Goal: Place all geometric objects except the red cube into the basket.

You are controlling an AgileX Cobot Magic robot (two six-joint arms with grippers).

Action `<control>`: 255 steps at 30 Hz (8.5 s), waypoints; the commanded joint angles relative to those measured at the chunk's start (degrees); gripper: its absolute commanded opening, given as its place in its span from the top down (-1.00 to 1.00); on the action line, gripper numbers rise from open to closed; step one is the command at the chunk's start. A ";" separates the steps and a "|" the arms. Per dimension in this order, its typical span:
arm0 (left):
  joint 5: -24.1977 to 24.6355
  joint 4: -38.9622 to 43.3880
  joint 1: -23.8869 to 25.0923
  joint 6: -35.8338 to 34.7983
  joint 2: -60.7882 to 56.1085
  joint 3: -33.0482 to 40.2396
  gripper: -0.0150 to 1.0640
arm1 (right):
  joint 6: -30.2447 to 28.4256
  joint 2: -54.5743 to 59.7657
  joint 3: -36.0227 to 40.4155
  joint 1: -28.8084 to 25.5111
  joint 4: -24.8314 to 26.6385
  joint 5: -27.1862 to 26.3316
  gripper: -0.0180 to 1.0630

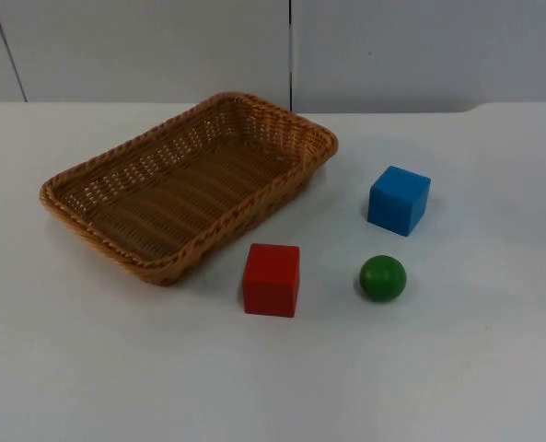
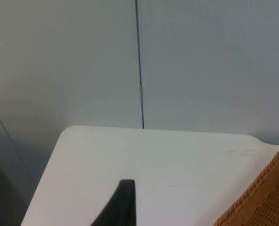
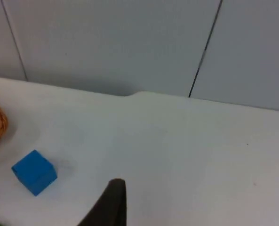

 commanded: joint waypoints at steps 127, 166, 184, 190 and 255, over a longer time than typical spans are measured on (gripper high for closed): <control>-2.63 3.76 -23.94 -1.67 77.77 -29.87 0.87 | -4.58 19.46 -21.19 12.24 0.90 3.77 -0.95; -4.91 7.76 -7.88 -5.73 11.68 -5.52 -0.96 | -4.58 20.53 -17.34 12.24 1.00 1.91 -0.95; 1.98 10.02 -5.56 -5.73 10.36 -4.84 -0.96 | -42.19 54.92 -13.73 12.24 19.34 -7.02 -0.95; 5.06 11.60 -5.56 -5.73 10.72 -4.84 -0.96 | -49.56 61.89 -16.66 13.04 19.52 -11.94 -0.95; 2.60 12.08 -5.56 -5.76 10.72 -4.84 -0.96 | -19.17 57.63 -37.01 37.11 20.38 -20.92 0.88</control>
